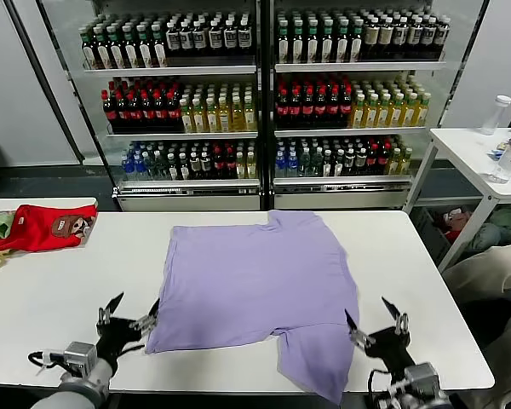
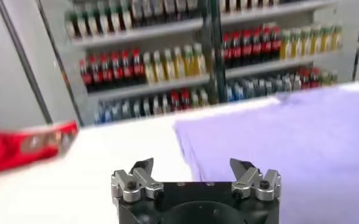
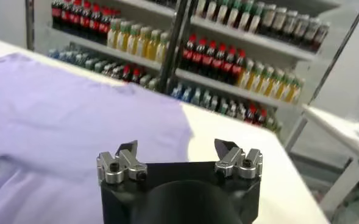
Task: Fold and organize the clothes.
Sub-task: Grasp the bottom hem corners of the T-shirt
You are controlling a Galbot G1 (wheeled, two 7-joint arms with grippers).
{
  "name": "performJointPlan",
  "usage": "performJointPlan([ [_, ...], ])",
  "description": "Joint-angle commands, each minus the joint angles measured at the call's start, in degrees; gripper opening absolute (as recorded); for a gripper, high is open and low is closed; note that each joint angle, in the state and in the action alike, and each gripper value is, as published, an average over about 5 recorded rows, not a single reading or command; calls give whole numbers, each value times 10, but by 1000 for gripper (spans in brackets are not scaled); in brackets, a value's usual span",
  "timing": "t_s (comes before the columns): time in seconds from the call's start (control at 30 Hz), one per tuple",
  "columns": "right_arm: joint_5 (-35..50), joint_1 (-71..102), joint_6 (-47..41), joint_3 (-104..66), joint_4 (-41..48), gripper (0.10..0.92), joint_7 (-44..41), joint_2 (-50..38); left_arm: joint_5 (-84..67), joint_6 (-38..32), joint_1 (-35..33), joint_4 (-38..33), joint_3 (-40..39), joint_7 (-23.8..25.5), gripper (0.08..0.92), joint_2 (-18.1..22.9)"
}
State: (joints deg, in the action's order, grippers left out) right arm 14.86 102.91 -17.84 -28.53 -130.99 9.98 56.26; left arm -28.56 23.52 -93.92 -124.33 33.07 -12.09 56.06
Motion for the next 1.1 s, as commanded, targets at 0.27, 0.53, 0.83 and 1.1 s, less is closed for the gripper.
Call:
performJointPlan([
  [0.27, 14, 57, -1, 29, -6, 823, 10, 15, -55, 64, -73, -30, -3, -37, 823, -15],
  [0.53, 15, 59, -5, 40, 0, 823, 21, 19, -51, 63, -63, -19, -3, -39, 823, -13],
  [0.83, 17, 46, -14, 61, 13, 655, 25, 20, -52, 47, -58, -11, -13, -29, 732, -7],
  [1.1, 30, 46, -19, 62, 16, 421, 26, 19, -38, 45, -57, -5, -29, -23, 499, -3],
])
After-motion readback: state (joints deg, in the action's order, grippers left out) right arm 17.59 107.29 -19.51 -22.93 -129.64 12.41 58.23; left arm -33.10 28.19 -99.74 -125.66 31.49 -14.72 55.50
